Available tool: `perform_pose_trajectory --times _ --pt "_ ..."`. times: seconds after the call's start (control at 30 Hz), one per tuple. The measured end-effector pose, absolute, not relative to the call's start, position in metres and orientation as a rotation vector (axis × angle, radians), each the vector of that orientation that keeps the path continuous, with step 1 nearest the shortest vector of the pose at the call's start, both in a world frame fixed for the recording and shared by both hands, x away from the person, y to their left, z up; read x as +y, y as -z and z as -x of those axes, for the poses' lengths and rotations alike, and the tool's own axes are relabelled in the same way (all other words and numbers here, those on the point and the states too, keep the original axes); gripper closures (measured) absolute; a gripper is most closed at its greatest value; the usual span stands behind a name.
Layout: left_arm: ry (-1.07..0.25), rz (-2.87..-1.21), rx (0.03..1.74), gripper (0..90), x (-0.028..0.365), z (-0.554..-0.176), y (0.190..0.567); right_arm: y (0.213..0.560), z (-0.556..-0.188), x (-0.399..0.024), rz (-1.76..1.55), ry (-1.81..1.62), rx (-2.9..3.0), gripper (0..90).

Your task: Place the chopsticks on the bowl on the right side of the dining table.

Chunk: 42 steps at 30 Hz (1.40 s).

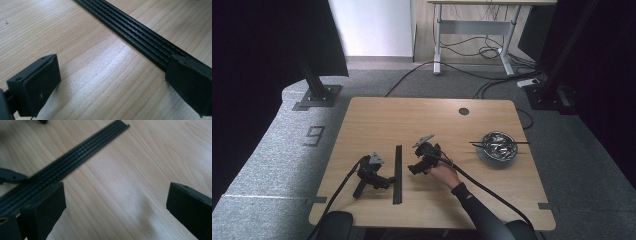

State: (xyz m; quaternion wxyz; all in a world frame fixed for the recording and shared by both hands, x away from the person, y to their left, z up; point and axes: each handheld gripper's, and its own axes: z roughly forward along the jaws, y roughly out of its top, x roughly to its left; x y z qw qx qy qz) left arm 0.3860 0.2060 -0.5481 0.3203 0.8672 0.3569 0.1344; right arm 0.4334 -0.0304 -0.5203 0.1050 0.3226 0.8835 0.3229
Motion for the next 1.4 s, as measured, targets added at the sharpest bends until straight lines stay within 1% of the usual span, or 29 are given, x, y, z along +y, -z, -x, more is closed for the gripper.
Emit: perform_pose_trajectory --times 0.67,1.17,1.4 --pt "-0.353 -2.280 0.938 0.0 0.206 -0.386 0.548 0.531 -0.437 0.014 -0.887 -0.909 2.635 4.7" --pt "-0.353 -2.281 0.937 0.0 0.206 -0.386 0.548 0.537 -0.442 0.012 -0.886 -0.831 2.629 5.2" --pt "-0.352 -2.279 0.938 0.0 0.206 -0.386 0.548 0.540 -0.450 0.008 -0.950 -0.842 2.618 3.4"
